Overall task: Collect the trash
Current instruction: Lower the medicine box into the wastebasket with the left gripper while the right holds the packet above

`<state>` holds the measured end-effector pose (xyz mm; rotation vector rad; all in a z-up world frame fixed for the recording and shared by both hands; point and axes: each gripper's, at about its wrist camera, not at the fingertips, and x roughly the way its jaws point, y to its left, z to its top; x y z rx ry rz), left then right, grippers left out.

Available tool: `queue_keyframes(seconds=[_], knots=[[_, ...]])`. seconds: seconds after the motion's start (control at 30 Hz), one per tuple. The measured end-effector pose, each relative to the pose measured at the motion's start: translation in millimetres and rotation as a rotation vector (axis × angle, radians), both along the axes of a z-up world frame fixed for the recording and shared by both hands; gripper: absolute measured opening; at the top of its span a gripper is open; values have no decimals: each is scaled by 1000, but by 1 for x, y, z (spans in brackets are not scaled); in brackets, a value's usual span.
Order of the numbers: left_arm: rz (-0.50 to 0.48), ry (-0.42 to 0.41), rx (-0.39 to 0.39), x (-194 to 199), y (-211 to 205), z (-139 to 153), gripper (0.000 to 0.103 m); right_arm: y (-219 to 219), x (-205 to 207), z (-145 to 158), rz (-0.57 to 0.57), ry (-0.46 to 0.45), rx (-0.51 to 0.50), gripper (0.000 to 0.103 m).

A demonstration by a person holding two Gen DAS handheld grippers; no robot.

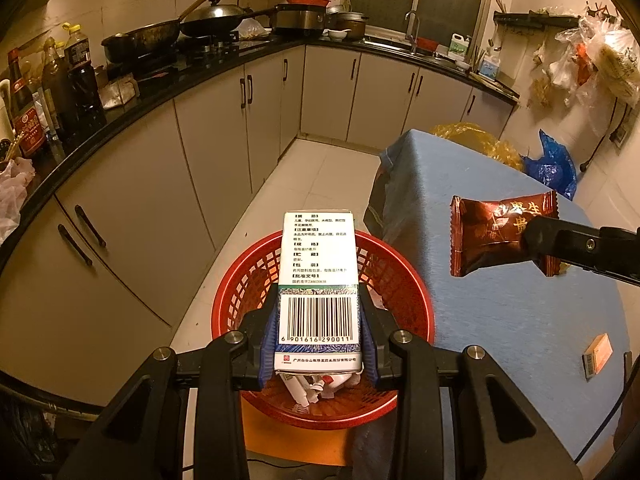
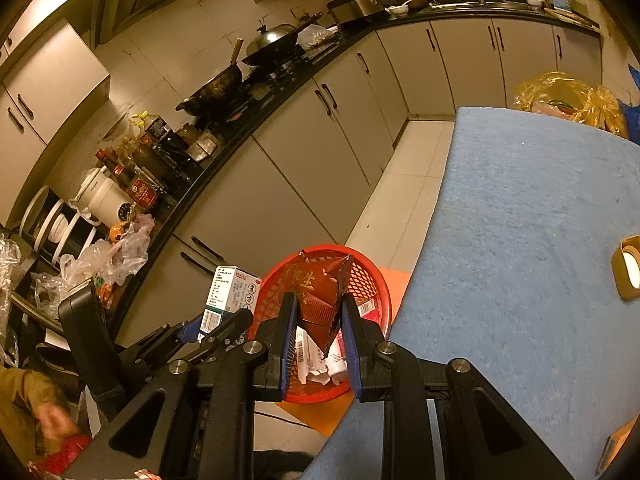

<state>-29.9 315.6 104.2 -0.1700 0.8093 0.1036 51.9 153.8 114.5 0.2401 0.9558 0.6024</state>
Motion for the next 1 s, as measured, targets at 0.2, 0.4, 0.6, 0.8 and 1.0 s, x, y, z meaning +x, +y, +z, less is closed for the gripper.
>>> queue_keyframes(seconds=[0.2,0.4,0.6,0.8,1.0], knots=[[-2,18,-4,7,3,-8,33,3,7,-9,-10,19,-10,23],[-12,32,-6,11,3,-16,33,4,10,-14,-15,29,-17,23],[-20,43,-7,15,6,-21,33,7,14,-21,-22,44,-24,23],[-25,58,-6,18,8,-28,33,13,18,-29,-22,54,-41,23],[-34,74,-6,22,7,-37,33,18,23,-39,-26,68,-58,23]])
